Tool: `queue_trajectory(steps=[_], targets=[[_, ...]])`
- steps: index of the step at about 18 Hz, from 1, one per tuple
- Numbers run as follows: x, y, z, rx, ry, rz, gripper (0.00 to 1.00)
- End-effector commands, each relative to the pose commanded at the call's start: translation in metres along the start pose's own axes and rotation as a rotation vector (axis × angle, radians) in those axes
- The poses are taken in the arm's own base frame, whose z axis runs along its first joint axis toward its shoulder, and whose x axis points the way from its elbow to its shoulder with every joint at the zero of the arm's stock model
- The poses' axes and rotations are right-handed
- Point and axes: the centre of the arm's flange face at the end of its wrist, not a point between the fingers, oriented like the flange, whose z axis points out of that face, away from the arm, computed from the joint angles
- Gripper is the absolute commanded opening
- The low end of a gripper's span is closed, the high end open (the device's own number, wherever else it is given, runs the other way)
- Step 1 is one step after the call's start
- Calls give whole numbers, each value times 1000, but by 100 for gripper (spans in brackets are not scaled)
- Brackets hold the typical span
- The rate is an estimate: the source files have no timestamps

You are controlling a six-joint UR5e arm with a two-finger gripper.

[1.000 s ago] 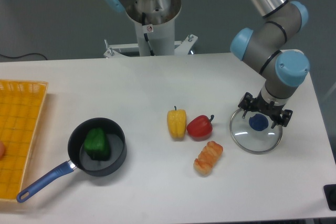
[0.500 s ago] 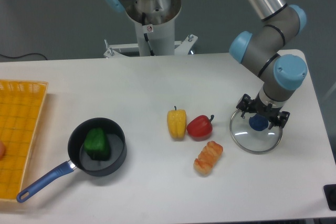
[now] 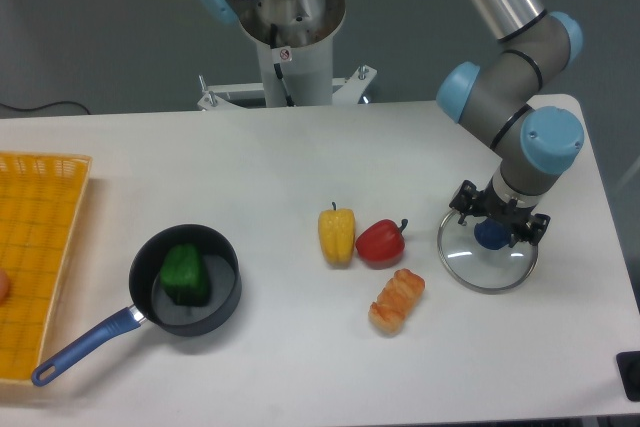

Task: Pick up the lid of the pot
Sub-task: 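Close the gripper on the blue knob of the lid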

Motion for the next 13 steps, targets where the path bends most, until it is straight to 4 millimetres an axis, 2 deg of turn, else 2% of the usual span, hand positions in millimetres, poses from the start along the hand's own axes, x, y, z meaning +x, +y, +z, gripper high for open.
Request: queue_trajectory(steps=[13], targets=[[-1, -3, 2, 3, -9, -4, 89]])
